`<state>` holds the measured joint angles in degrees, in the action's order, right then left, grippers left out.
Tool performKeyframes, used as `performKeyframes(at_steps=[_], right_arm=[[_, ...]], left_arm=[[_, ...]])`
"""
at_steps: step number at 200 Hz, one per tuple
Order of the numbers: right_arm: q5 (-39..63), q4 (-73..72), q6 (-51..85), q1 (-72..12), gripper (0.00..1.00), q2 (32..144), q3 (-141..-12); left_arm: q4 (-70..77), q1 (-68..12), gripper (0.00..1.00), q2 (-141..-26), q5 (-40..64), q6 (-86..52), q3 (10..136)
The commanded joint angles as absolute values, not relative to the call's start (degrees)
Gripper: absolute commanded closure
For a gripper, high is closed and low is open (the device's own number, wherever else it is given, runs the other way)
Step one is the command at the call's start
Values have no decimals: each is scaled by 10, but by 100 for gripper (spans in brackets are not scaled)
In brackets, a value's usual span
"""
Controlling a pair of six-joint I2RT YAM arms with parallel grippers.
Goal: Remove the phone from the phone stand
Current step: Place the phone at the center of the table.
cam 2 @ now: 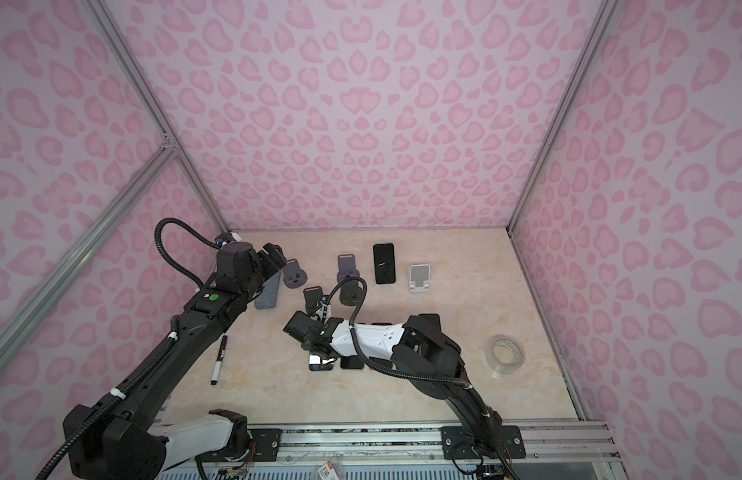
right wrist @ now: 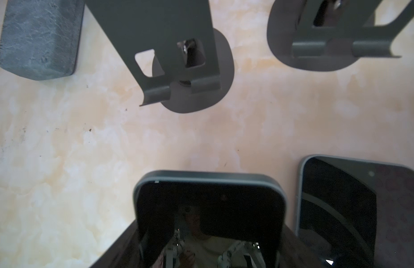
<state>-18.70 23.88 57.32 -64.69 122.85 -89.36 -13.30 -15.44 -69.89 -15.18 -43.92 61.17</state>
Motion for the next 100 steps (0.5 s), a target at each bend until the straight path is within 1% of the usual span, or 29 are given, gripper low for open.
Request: performKeyframes(at_steps=[1,100], right_arm=[[-204,247,577,-644,30,1241,-894],[-209,255,582,-642,27,1281,-911]], left_arm=[[-114,-154,8,-698,-146,-445,609],[-106,-153,7,-702,-123,-446,609]])
